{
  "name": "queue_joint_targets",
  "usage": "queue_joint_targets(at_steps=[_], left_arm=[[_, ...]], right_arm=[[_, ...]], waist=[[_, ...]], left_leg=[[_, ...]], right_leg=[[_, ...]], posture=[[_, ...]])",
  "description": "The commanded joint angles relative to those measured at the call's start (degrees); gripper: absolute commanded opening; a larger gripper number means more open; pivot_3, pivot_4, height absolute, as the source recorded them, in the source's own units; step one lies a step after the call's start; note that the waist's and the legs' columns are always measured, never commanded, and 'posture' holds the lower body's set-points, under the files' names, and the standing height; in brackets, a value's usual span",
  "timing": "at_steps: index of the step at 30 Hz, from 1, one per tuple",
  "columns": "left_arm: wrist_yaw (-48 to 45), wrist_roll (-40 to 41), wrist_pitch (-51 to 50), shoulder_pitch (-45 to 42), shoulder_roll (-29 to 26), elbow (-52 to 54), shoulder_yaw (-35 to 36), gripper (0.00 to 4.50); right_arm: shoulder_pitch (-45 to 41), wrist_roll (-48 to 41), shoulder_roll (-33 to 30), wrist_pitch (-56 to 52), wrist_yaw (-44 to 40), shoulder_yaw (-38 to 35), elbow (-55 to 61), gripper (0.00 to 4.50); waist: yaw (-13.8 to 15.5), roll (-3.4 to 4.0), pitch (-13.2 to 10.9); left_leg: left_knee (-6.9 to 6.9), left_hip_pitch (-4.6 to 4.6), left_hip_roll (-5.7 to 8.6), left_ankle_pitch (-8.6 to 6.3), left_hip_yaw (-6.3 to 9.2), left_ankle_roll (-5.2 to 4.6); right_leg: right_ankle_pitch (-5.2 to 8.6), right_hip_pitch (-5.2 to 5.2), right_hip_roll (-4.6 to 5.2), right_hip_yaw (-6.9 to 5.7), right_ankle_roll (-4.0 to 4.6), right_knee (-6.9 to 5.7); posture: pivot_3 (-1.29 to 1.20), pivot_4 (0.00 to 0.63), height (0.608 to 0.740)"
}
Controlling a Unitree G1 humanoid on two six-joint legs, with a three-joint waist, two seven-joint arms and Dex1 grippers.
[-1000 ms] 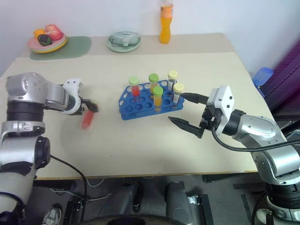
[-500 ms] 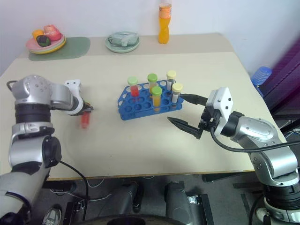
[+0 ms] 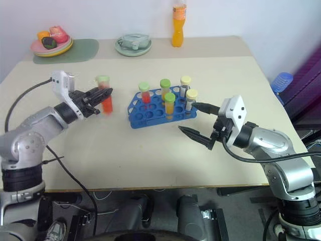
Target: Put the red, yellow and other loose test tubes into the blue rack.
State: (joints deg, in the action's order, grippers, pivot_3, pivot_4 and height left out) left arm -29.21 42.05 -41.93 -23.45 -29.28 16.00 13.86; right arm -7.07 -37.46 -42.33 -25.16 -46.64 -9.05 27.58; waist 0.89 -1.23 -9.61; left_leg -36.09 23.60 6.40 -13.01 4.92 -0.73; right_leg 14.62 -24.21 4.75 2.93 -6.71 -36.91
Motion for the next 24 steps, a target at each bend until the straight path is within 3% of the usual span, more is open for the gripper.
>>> queue_joint_targets(at_steps=[1,4,12,18,24], left_arm=[[-9.9,-7.4,16.3,2.0,0.8,1.7,-5.7,0.8],[-14.4,-15.5,33.8,2.0,5.8,-6.5,-10.8,0.8],[-14.8,-28.8,59.2,-2.1,15.6,-27.9,-17.2,0.8],[-13.5,-31.6,67.5,-4.2,21.2,-37.6,-19.0,0.8],[-14.3,-30.3,66.7,-4.4,22.7,-39.2,-19.1,0.8]], right_arm=[[1.7,-1.6,0.2,-0.6,1.7,-3.8,3.6,4.33],[4.9,-1.2,0.3,-1.0,3.5,-5.7,5.9,4.33],[11.1,-2.6,-0.3,-3.2,6.8,-11.3,11.1,4.33],[13.1,-3.4,-1.4,-4.3,7.0,-14.3,12.3,4.33],[14.5,-3.9,-2.3,-4.7,6.4,-16.7,12.8,4.33]], waist=[[-0.1,0.0,0.0],[0.1,0.1,0.1],[-0.1,0.07,0.0],[0.0,0.09,0.1],[0.1,0.08,0.1]], left_leg=[[0.0,0.0,0.0,-0.01,-0.01,-0.01],[0.0,-0.02,0.0,-0.01,-0.03,-0.02],[-0.04,-0.02,-0.01,-0.07,-0.02,-0.15],[-0.06,-0.03,-0.01,-0.09,-0.01,-0.19],[-0.12,-0.08,-0.01,-0.09,0.0,-0.22]], right_leg=[[0.0,0.0,0.0,0.0,0.0,0.01],[0.0,0.04,0.0,0.0,0.0,0.03],[-0.03,0.19,-0.01,-0.03,-0.01,0.27],[-0.04,0.23,-0.04,-0.05,-0.04,0.29],[-0.07,0.35,-0.05,-0.12,-0.09,0.3]], posture=[[0.0,0.15,0.74],[0.0,0.15,0.74],[0.0,0.15,0.74],[0.0,0.15,0.74],[0.0,0.15,0.74]])
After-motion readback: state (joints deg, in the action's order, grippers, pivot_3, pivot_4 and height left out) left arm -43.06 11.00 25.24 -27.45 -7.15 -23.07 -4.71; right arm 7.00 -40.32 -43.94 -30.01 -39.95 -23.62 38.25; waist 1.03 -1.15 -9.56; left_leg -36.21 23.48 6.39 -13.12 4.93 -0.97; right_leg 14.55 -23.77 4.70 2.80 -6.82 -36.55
